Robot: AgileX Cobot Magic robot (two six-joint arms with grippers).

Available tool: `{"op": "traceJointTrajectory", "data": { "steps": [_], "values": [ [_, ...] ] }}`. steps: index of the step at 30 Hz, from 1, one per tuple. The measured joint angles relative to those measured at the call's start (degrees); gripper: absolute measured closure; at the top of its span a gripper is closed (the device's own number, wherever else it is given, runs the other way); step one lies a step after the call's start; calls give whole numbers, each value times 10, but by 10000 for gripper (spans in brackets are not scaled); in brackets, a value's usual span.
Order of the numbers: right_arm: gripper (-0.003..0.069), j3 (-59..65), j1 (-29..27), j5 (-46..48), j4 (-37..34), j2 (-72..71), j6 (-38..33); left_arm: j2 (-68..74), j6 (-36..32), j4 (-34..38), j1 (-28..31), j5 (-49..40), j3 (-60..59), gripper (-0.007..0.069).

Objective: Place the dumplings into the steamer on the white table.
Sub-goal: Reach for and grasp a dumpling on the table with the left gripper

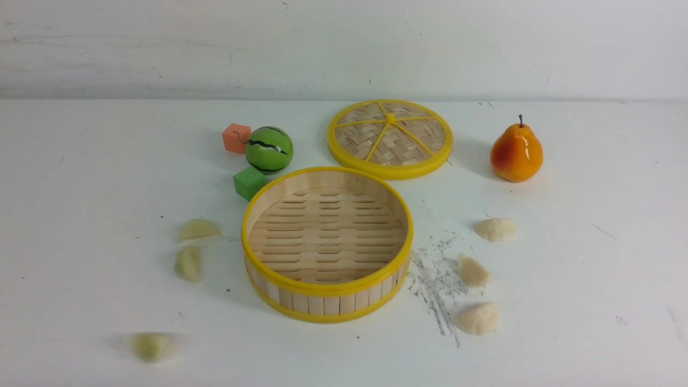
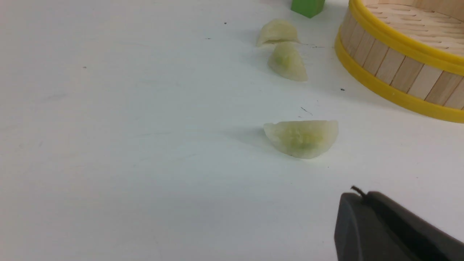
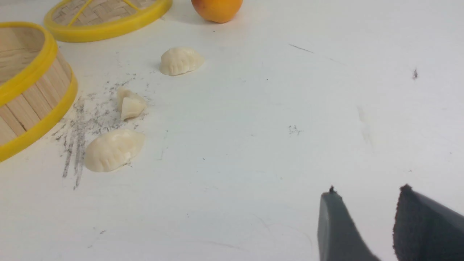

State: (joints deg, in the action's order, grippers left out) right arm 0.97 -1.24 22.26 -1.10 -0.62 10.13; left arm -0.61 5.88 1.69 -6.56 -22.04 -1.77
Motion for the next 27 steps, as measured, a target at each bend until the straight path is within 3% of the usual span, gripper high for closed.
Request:
{"op": "traceJointTrajectory", "data": {
  "steps": [27],
  "values": [
    [419,0,0,0,0,0,0,0,0,0,0,2,0,624]
  ]
}}
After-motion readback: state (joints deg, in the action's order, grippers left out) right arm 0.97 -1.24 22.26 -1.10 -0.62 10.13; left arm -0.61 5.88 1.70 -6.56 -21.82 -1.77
